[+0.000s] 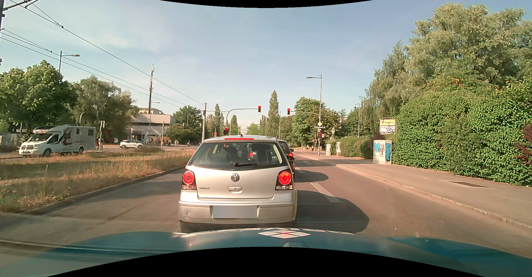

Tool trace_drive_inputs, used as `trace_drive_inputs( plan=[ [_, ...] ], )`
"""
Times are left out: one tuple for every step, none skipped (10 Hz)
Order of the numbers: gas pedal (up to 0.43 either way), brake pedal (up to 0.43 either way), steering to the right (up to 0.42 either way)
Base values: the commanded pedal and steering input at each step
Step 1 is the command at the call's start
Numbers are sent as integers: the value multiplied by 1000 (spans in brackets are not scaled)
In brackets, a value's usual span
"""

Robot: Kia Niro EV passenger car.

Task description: Follow the waypoints while adhering to traffic rules and regulations

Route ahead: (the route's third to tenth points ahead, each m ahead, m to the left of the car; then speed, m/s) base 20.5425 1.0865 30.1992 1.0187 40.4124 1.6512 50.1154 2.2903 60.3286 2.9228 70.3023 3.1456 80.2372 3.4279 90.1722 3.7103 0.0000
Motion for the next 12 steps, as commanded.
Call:
trace_drive_inputs(
  plan=[
    [0,250,2],
    [0,250,2],
    [0,250,2],
    [0,250,2],
    [0,250,2],
    [0,250,2],
    [0,250,2],
    [0,250,2],
    [0,250,2],
    [0,250,2],
    [0,250,2],
    [0,250,2]
  ],
)
